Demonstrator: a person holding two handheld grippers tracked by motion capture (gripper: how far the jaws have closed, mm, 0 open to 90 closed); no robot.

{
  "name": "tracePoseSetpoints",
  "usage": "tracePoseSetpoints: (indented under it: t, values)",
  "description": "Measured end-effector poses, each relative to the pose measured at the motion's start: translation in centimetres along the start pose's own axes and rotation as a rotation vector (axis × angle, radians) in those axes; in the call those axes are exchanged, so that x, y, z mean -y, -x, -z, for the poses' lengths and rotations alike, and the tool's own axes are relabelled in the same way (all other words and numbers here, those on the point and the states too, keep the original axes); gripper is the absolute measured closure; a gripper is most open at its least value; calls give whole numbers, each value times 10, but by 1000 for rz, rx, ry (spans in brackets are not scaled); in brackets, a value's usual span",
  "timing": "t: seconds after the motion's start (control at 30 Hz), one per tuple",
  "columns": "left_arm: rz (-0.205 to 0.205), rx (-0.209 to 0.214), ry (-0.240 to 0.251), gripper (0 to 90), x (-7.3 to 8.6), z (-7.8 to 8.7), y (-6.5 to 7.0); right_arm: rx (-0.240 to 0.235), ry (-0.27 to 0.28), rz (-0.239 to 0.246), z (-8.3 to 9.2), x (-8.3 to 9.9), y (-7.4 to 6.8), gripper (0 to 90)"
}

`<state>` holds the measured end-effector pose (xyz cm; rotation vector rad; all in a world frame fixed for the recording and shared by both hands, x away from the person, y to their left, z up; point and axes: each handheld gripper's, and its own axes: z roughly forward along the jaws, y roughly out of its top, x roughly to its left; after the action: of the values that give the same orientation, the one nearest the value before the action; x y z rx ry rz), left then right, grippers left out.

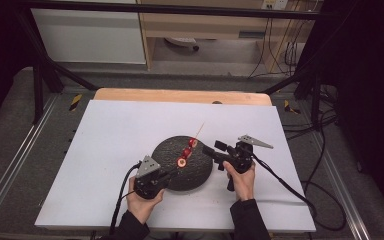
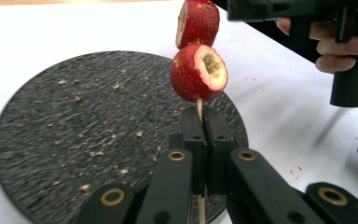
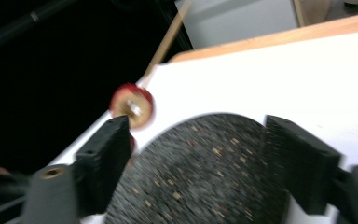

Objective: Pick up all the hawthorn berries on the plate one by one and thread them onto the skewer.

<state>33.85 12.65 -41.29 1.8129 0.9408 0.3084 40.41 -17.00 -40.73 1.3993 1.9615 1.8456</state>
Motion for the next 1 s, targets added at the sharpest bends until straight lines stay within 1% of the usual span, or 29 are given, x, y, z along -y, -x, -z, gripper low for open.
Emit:
tracePoseSetpoints:
  t: [0.1, 0.17, 0.3, 0.4, 0.57, 0.73, 0.8, 0.93, 1.0]
  values:
    - [2, -2, -8, 886, -1, 4, -6, 22, -40, 40, 4, 2, 4, 164]
    - [-5, 5, -21, 886, -2, 6, -9, 31, -66, 61, 7, 3, 7, 129]
    - [-9, 8, -39, 886, -4, 9, -15, 78, -129, 135, 12, 6, 12, 79]
    - [-20, 9, -52, 886, -5, 12, -19, 88, -168, 173, 17, 8, 17, 44]
    - [-38, 10, -70, 885, -8, 16, -23, 112, -214, 215, 24, 14, 23, 23]
    - [-54, 5, -104, 885, -13, 20, -28, 133, -273, 259, 32, 21, 30, 18]
    - [-61, 4, -120, 885, -16, 20, -31, 135, -286, 277, 37, 25, 33, 15]
    - [-62, -1, -141, 885, -23, 19, -35, 130, -304, 285, 46, 32, 39, 15]
    - [-71, -6, -155, 885, -26, 18, -37, 131, -312, 296, 51, 35, 42, 12]
